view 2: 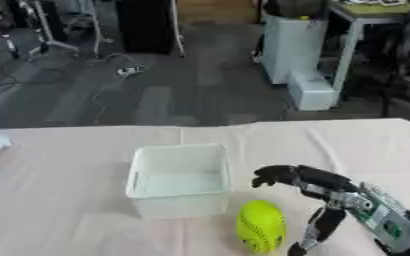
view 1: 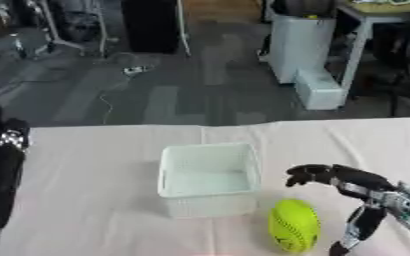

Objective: Pick up objects on the table and place them in the box.

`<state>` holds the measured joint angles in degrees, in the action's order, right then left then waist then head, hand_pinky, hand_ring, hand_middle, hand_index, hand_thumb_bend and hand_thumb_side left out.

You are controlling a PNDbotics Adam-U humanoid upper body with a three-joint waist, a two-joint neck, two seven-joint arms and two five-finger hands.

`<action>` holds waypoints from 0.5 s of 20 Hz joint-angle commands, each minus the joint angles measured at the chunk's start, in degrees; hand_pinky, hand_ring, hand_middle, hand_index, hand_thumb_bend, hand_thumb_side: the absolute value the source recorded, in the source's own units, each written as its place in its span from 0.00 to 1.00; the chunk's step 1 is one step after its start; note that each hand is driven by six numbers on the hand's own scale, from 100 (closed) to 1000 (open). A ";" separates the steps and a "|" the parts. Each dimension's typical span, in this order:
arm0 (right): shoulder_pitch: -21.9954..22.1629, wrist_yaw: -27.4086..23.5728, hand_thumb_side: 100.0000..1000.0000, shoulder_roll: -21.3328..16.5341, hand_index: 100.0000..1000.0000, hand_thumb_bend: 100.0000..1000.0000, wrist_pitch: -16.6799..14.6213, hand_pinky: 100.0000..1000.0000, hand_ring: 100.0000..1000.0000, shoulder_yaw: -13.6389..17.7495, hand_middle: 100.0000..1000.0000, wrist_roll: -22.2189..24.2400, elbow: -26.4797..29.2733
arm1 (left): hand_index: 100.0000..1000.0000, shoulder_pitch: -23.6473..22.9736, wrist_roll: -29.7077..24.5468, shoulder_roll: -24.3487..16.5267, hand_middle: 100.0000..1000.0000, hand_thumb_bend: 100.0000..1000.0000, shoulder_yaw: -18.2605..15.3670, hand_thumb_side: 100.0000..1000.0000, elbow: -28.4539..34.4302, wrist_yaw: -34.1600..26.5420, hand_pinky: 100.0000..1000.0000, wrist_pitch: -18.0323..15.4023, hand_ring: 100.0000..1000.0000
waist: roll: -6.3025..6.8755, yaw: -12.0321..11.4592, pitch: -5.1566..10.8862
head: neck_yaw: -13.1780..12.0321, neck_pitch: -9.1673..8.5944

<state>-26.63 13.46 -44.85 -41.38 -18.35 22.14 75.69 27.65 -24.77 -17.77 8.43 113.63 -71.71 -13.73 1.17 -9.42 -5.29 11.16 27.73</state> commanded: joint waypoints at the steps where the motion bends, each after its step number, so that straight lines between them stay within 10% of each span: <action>1: -1.40 1.29 0.50 -1.02 0.93 0.96 -3.03 0.76 0.95 0.65 0.79 2.25 -0.05 | 0.65 1.38 0.59 0.26 0.38 0.04 0.15 0.70 0.97 -0.72 0.00 0.23 0.21 | -0.37 -0.36 0.61 | 1.08 0.61; 10: -0.73 5.57 0.49 0.13 0.93 0.96 -3.75 0.76 0.95 0.58 0.79 0.71 -1.83 | 0.64 2.46 2.02 1.21 0.38 0.05 0.08 0.70 0.97 -1.65 0.00 0.55 0.21 | -0.83 -1.53 0.44 | 2.24 2.38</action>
<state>-26.59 18.38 -43.82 -42.65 -18.34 20.88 73.69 29.05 -23.10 -16.53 8.71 113.63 -72.76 -13.16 0.50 -10.84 -5.38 12.64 29.95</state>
